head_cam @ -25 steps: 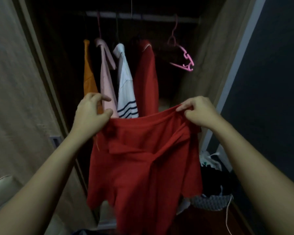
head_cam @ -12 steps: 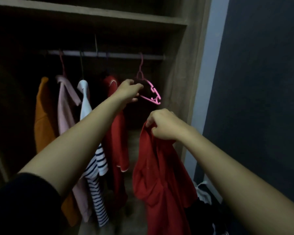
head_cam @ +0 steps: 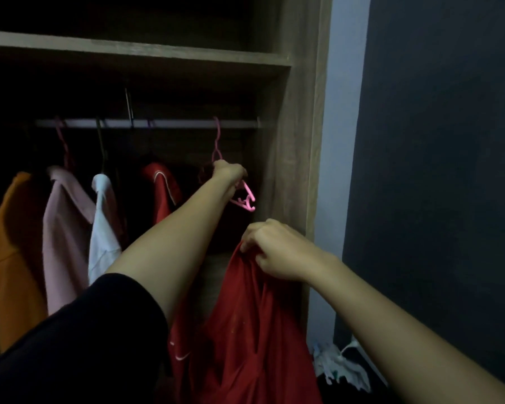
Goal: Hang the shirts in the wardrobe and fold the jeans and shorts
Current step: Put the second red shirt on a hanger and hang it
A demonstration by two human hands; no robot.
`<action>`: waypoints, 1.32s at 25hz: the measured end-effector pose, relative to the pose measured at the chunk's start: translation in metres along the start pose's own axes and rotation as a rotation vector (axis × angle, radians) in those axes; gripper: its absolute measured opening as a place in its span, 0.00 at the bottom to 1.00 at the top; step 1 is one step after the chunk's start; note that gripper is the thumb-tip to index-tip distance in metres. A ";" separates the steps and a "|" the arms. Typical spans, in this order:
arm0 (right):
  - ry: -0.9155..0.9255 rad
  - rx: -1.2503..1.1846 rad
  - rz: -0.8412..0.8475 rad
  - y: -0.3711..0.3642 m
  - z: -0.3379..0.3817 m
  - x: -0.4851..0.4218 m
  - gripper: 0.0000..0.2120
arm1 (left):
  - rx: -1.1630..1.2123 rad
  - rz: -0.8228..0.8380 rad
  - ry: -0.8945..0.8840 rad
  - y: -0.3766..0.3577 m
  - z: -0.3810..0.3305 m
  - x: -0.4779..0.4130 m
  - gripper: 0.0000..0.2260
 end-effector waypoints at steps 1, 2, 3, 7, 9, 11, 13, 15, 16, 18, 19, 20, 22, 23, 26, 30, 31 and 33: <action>0.005 -0.004 0.002 0.000 -0.002 0.001 0.20 | 0.010 -0.008 -0.006 0.000 -0.006 0.004 0.15; 0.005 -0.010 0.004 -0.001 -0.003 0.002 0.20 | 0.047 -0.002 0.001 0.003 -0.013 0.009 0.09; 0.002 -0.018 0.002 -0.002 -0.004 0.003 0.20 | 0.095 0.020 0.010 0.006 -0.020 0.017 0.07; -0.015 -0.057 -0.028 -0.011 0.000 0.004 0.20 | 0.261 0.135 -0.014 0.027 -0.042 0.059 0.12; -0.023 -0.065 -0.037 -0.017 0.007 0.006 0.20 | 0.312 0.191 -0.004 0.045 -0.039 0.087 0.22; -0.033 -0.070 -0.053 -0.022 0.014 0.011 0.21 | 0.267 0.237 0.045 0.075 -0.017 0.117 0.24; -0.067 -0.079 -0.077 -0.029 0.018 0.015 0.22 | 0.182 0.244 0.103 0.109 0.012 0.143 0.26; -0.107 -0.085 -0.074 -0.036 0.029 0.016 0.22 | 0.066 0.175 0.083 0.151 0.035 0.171 0.25; -0.117 -0.083 -0.063 -0.040 0.036 0.015 0.23 | 0.018 0.142 0.058 0.173 0.045 0.184 0.23; -0.129 -0.076 -0.028 -0.048 0.051 0.015 0.23 | -0.028 0.114 0.019 0.215 0.064 0.211 0.16; -0.141 -0.073 -0.018 -0.050 0.058 0.014 0.23 | -0.061 0.094 -0.014 0.236 0.074 0.224 0.12; -0.164 -0.071 -0.016 -0.052 0.062 0.016 0.23 | -0.121 0.061 -0.069 0.256 0.085 0.234 0.09; -0.232 -0.075 -0.020 -0.049 0.071 0.019 0.24 | -0.233 -0.020 -0.190 0.292 0.103 0.255 0.07; -0.264 -0.082 -0.019 -0.047 0.075 0.022 0.24 | -0.252 -0.057 -0.222 0.308 0.111 0.266 0.07; -0.338 -0.069 0.005 -0.043 0.083 0.032 0.24 | -0.275 -0.076 -0.210 0.348 0.134 0.286 0.08; -0.326 -0.043 0.034 -0.038 0.115 0.040 0.25 | -0.442 0.045 -0.137 0.356 0.159 0.300 0.08; -0.280 -0.038 0.036 -0.036 0.130 0.040 0.25 | -0.448 0.077 -0.156 0.348 0.163 0.304 0.08; -0.144 -0.026 0.015 -0.033 0.162 0.034 0.24 | -0.462 0.106 -0.241 0.327 0.170 0.308 0.09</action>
Point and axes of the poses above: each hand's wrist, its own x-axis away from the middle knuckle, its own y-axis out of the back of the hand, z = x × y, the point moved 1 cm from there along -x, towards the middle knuckle, and after that the axes turned 9 degrees about y, right-handed, at the moved point
